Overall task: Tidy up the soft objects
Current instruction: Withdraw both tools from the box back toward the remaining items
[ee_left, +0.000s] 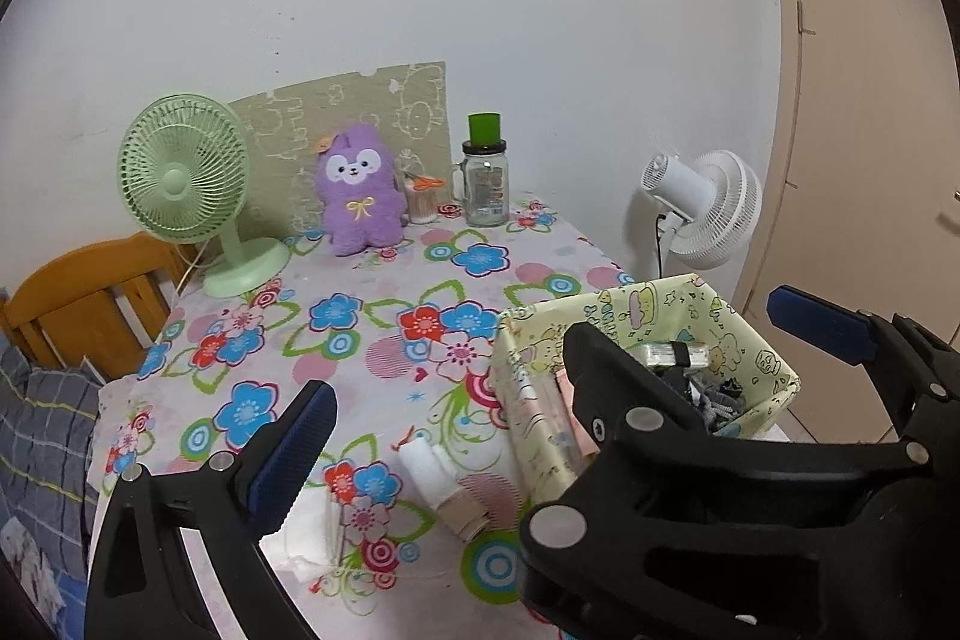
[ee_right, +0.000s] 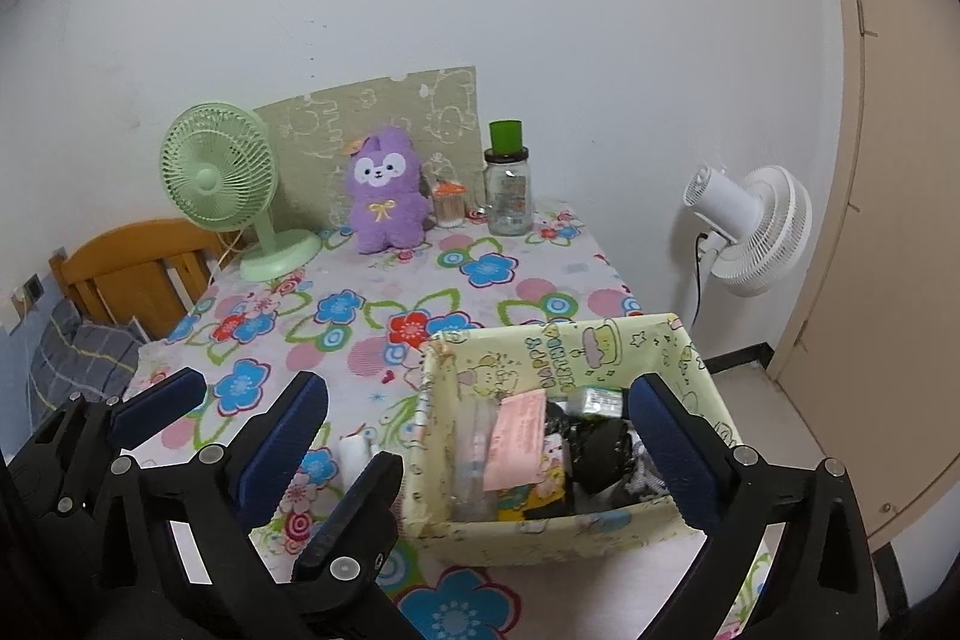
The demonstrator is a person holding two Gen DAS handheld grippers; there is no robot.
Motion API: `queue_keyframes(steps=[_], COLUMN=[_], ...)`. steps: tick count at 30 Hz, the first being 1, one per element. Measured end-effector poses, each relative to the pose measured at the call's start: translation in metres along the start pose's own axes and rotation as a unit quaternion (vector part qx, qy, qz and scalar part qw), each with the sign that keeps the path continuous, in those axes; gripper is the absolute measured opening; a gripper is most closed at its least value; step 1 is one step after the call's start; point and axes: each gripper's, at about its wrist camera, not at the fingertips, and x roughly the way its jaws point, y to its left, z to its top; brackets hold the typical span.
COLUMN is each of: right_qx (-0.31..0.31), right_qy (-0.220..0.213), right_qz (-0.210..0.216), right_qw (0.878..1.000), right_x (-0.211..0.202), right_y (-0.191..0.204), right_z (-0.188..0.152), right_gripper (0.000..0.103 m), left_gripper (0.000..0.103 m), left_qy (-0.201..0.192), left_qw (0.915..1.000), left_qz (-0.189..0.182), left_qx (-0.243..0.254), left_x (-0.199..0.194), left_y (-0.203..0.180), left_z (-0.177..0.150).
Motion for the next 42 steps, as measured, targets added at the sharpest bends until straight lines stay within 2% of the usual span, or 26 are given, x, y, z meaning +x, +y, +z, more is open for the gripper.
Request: queue_keyframes(steps=[21,27,42], right_qx=[-0.021,-0.034,-0.06], right_qy=[-0.018,-0.003,0.042], right_qz=[0.009,0.015,0.029], right_qw=[1.0,0.999,0.997], right_x=[0.001,0.015,0.061], right_y=[0.062,0.076,0.108], right_z=[-0.015,-0.023,-0.043], right_gripper=[0.102,0.095,0.093], left_gripper=[0.102,0.102,0.102], left_qy=[-0.008,0.005,0.045], left_qw=[0.9996,0.9991,0.9964], left_qz=[0.023,0.032,0.049], left_qx=[-0.017,-0.025,-0.053], left_x=[-0.015,-0.004,0.029], left_y=[0.057,0.073,0.108], left_z=[-0.023,-0.034,-0.061])
